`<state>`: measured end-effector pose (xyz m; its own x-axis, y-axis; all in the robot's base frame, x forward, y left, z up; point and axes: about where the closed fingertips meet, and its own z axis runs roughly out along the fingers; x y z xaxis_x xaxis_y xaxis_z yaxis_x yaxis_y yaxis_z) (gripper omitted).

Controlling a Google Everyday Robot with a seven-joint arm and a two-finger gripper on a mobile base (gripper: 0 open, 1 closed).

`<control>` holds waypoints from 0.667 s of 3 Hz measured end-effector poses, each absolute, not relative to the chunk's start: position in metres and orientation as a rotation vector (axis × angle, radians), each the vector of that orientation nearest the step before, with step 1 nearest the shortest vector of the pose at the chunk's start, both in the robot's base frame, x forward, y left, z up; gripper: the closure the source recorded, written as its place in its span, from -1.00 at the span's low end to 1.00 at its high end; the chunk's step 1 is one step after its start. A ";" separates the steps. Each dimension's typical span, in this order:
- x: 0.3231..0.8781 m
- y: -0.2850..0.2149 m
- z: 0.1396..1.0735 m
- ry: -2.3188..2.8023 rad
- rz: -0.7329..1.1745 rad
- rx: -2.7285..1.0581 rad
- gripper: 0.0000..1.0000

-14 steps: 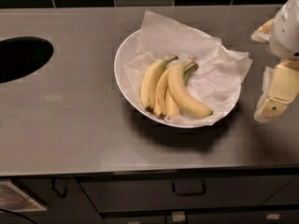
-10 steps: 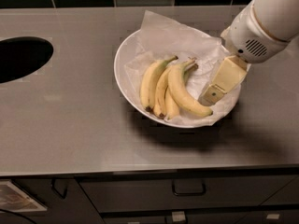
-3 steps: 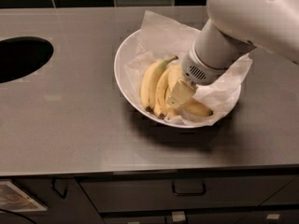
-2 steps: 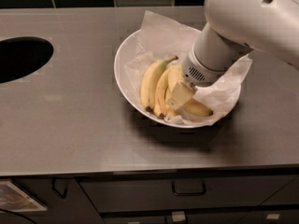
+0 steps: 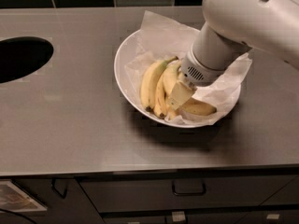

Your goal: Pick banana from white bowl

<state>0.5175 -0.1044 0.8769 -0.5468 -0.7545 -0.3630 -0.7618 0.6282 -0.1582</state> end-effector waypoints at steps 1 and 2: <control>0.518 -0.104 0.877 2.455 0.025 -1.204 0.99; 0.514 -0.108 0.892 2.384 0.076 -1.192 1.00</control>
Offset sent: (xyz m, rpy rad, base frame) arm -0.0105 -0.0120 0.0433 0.1757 -0.1300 0.0603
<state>0.5139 -0.1078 0.8918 -0.5118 -0.7421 -0.4329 -0.7683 0.6208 -0.1559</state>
